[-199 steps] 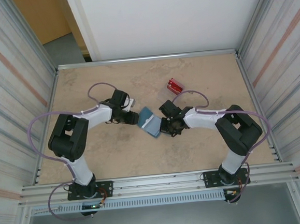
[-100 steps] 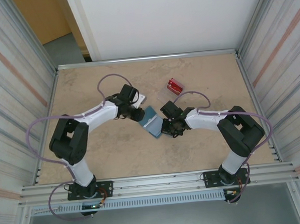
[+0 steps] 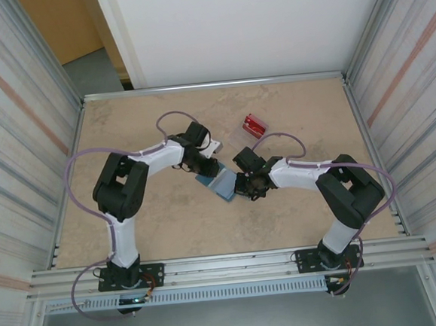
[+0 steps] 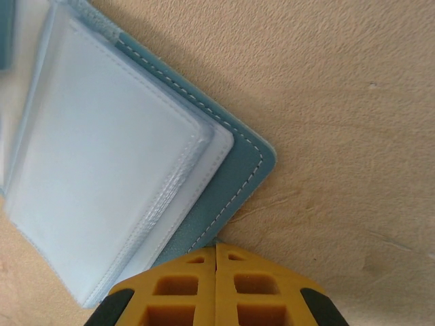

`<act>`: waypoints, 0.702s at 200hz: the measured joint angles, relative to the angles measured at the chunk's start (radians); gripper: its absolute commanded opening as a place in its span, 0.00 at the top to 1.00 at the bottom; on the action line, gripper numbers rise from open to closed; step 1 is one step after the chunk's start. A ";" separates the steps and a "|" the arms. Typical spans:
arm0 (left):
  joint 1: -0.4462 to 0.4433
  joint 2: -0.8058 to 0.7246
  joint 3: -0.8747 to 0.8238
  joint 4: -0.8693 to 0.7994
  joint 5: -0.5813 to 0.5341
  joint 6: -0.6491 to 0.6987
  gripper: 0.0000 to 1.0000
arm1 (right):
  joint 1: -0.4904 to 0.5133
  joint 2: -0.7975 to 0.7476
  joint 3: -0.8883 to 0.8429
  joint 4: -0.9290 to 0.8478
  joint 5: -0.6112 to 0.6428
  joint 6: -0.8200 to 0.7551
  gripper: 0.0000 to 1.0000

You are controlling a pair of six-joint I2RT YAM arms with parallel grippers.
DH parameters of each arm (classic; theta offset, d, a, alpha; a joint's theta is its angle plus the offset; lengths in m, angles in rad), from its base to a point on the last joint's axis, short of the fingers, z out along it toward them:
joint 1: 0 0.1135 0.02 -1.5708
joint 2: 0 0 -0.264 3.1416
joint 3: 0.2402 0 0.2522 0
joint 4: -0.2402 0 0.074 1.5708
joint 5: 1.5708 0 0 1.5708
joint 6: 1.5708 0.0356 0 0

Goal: Put the credit cards into the card holder

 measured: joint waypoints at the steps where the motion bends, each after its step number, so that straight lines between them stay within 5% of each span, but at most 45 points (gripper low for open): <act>1: 0.000 0.000 0.000 0.000 0.000 0.000 0.79 | 0.000 0.000 0.000 0.000 0.000 0.000 0.99; 48: -0.004 -0.032 -0.036 0.022 0.015 -0.004 0.59 | 0.000 -0.014 -0.021 0.016 -0.002 0.000 0.99; 96: -0.011 -0.223 -0.144 0.051 0.018 0.060 0.46 | -0.009 -0.016 -0.029 0.031 -0.013 0.000 0.99; 140: -0.138 -0.333 -0.265 0.129 -0.029 0.232 0.36 | -0.015 -0.016 -0.033 0.039 -0.031 0.000 0.99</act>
